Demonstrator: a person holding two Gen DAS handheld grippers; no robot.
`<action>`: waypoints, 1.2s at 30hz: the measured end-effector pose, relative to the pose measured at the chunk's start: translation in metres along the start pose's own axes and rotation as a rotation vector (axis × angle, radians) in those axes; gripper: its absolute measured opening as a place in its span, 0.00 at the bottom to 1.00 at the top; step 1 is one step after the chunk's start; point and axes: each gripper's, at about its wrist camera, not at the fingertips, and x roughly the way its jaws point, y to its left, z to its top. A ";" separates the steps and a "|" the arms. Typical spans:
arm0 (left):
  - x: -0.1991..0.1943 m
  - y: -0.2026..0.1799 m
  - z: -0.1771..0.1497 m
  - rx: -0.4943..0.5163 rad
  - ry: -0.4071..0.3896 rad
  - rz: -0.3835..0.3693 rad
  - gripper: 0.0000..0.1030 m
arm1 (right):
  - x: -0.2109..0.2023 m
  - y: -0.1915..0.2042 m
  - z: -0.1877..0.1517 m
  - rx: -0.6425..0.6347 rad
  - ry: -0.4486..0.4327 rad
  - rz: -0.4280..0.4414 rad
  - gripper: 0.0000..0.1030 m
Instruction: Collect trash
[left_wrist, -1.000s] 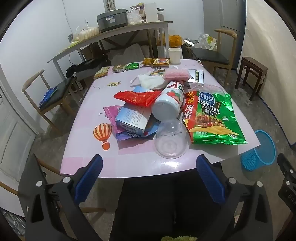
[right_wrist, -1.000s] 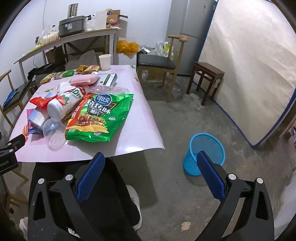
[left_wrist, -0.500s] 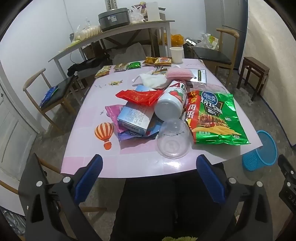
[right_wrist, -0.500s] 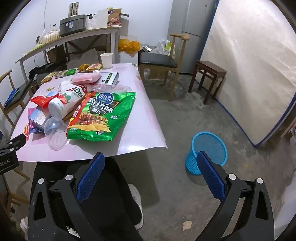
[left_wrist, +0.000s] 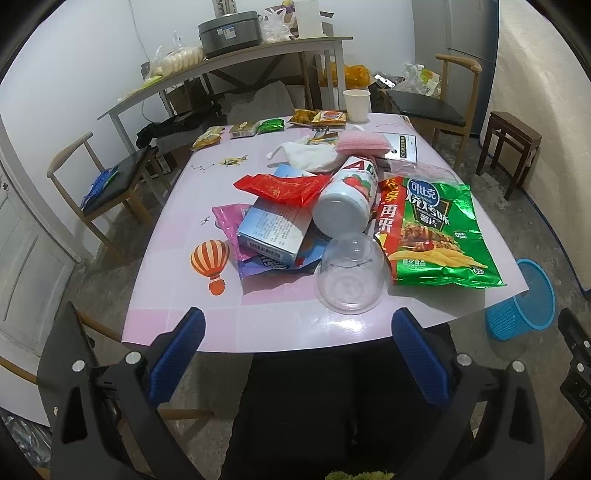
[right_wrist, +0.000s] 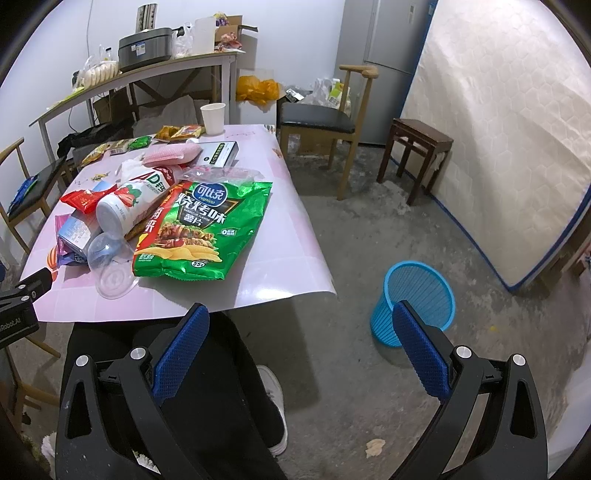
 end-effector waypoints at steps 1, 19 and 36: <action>0.000 0.000 0.000 -0.001 0.000 0.001 0.96 | 0.001 0.000 0.000 -0.001 0.000 0.000 0.93; 0.002 0.004 0.000 -0.009 0.009 0.009 0.96 | 0.001 0.000 0.000 0.000 -0.001 -0.001 0.93; 0.002 0.005 -0.001 -0.010 0.009 0.006 0.96 | 0.001 0.001 0.000 0.001 0.002 0.001 0.93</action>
